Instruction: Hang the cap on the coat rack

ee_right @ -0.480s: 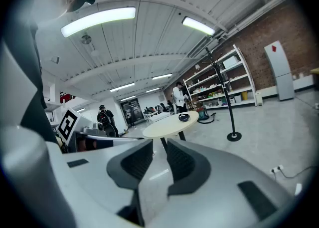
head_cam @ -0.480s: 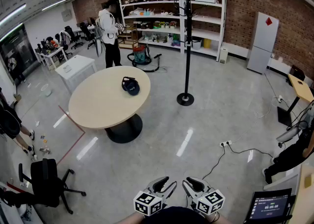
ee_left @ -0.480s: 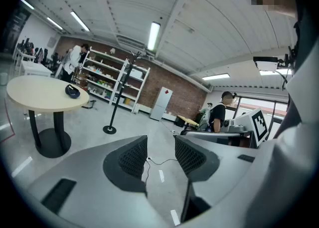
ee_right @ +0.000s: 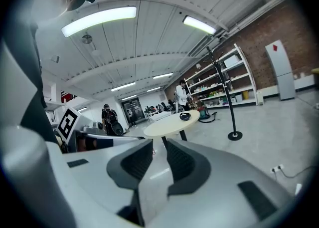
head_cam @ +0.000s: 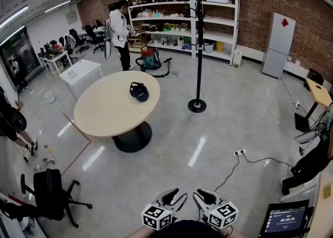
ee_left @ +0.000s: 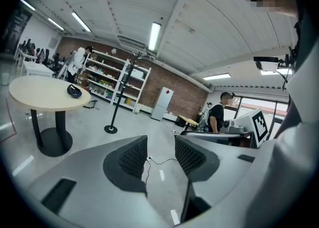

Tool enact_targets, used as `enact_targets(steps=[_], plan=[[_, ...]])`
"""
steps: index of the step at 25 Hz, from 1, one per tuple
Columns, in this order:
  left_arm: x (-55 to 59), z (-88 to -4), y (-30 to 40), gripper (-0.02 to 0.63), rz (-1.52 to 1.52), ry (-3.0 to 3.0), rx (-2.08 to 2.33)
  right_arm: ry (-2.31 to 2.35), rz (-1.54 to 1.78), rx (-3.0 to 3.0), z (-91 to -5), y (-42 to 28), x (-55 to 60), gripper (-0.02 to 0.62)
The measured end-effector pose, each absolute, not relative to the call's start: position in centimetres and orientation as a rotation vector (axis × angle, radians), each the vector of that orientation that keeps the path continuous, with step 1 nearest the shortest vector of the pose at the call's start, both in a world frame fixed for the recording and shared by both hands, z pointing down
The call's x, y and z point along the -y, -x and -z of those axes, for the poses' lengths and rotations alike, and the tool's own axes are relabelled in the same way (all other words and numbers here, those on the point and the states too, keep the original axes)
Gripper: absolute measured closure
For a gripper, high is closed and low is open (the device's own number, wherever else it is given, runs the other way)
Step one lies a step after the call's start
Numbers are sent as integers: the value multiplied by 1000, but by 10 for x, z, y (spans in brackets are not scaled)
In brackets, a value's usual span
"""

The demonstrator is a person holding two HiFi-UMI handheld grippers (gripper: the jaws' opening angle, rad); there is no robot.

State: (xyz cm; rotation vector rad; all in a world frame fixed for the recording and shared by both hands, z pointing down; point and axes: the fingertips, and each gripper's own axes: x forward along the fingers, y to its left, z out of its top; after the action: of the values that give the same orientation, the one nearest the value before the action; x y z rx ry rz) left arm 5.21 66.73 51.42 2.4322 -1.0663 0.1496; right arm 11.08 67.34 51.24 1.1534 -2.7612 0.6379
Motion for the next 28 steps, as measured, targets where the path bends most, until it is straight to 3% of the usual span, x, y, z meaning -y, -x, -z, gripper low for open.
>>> enact_targets(steps=[22, 23, 24, 28], plan=[[-683, -514, -72, 423, -169, -2425, 1062, -1197, -758, 2764, -519, -139, -685, 502], [-683, -513, -73, 461, -167, -2423, 1074, -1195, -762, 2765, -519, -141, -685, 502], [-683, -514, -73, 595, -169, -2417, 1088, -1193, -765, 2765, -520, -143, -686, 502], [-688, -519, -82, 603, -182, -2405, 1097, -1183, -775, 2773, -523, -152, -690, 502]])
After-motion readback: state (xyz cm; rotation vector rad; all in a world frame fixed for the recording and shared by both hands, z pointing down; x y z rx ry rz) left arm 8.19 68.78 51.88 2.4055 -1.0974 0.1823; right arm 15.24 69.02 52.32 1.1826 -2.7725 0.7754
